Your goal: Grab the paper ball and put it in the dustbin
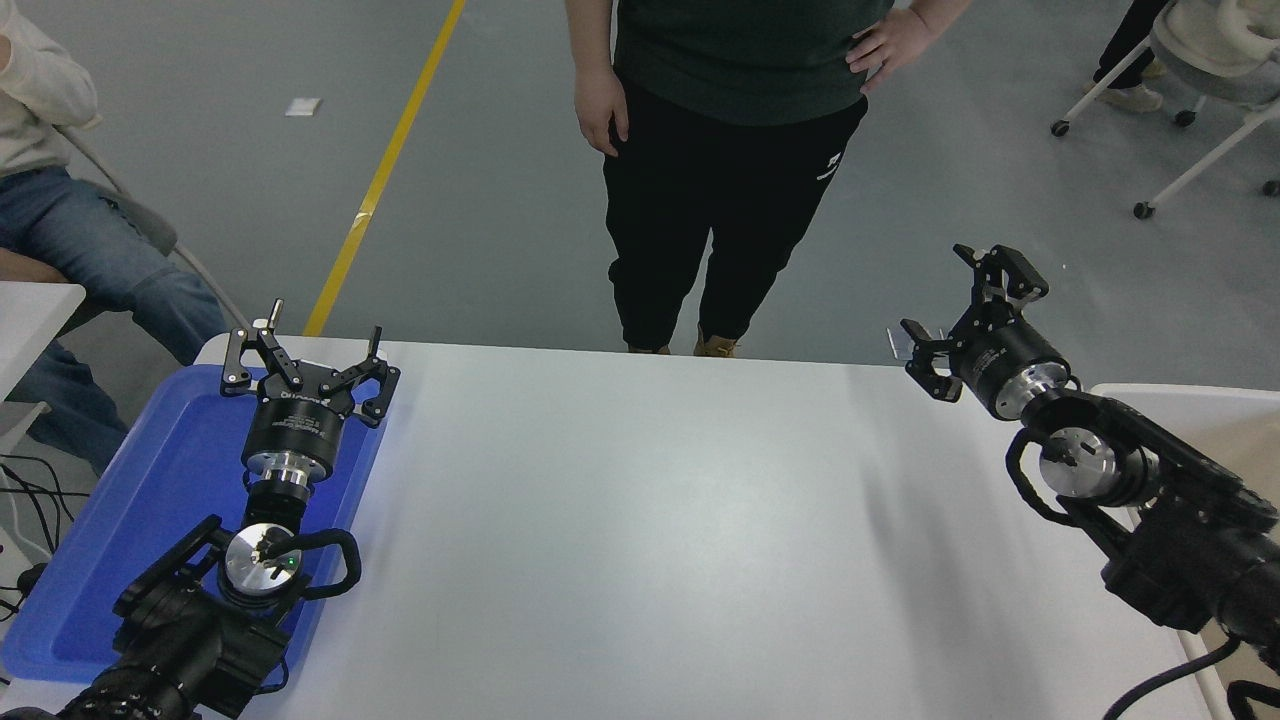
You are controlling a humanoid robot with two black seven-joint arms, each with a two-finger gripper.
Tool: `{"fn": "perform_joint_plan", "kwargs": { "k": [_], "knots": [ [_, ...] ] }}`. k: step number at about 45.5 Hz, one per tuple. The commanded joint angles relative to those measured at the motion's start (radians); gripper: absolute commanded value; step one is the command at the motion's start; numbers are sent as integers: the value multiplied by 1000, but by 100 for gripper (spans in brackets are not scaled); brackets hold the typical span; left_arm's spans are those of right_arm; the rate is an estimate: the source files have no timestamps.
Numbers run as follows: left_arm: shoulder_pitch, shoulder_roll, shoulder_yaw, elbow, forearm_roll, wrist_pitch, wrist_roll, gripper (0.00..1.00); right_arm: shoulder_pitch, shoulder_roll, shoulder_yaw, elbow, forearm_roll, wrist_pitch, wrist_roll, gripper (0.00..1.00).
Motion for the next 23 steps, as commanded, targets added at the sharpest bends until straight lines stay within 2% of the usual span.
{"fn": "perform_joint_plan", "kwargs": {
  "k": [1,23],
  "knots": [
    [0,-1,0,0,0,0,0,100,-51,28,39,-9,55,93,0,100],
    [0,-1,0,0,0,0,0,100,-82,30,40,-75,57,113,3,100]
  ]
}}
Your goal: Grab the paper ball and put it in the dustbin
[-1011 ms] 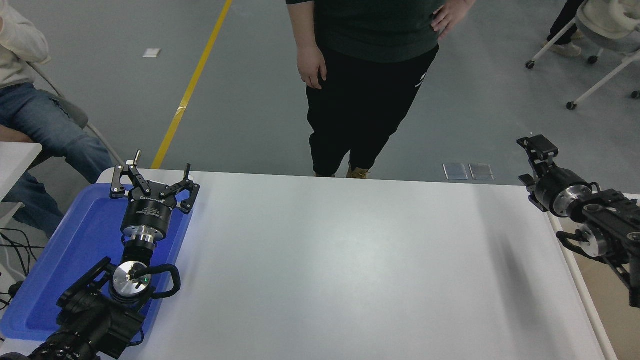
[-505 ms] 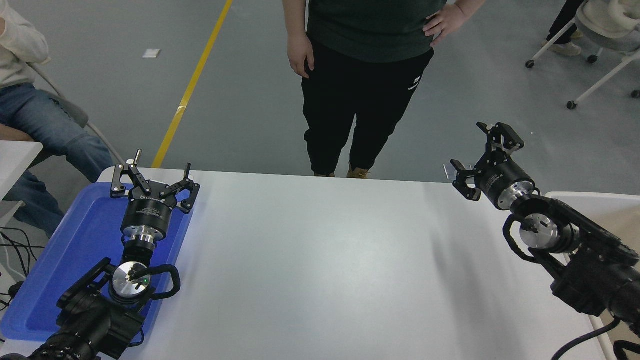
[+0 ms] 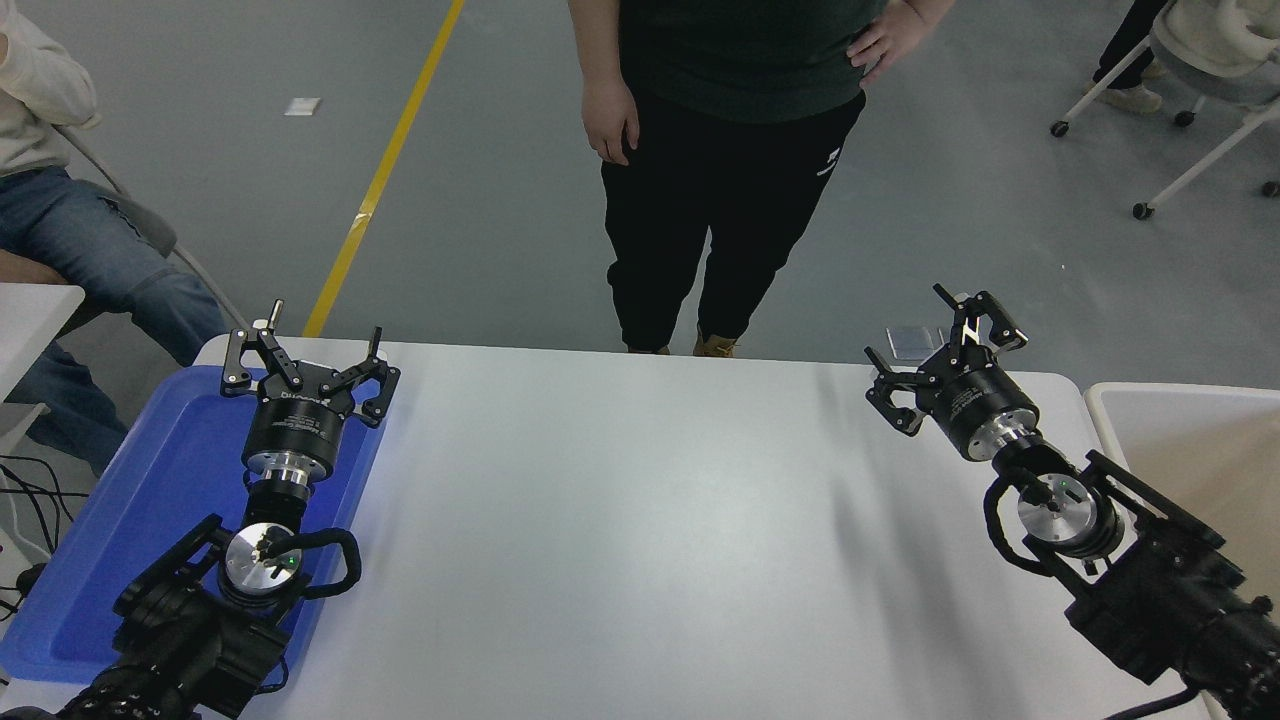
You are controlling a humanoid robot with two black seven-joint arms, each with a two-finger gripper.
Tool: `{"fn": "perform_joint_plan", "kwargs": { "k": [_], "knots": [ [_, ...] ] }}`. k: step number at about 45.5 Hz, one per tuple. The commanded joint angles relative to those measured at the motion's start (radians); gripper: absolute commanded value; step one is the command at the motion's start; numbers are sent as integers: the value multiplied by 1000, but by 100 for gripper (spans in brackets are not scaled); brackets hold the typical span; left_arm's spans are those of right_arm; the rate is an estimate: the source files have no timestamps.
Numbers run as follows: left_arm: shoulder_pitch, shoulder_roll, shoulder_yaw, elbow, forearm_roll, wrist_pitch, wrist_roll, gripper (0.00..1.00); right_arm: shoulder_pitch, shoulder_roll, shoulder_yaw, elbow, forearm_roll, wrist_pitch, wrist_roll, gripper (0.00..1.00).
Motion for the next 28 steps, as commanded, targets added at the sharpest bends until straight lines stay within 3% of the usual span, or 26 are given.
{"fn": "perform_joint_plan", "kwargs": {
  "k": [1,10,28],
  "knots": [
    [0,1,0,0,0,0,0,100,-12,5,5,-43,8,30,2,100],
    [0,1,0,0,0,0,0,100,-29,5,-6,-89,92,116,2,100],
    [0,-1,0,0,0,0,0,100,-34,6,-12,-98,95,118,3,100]
  ]
}}
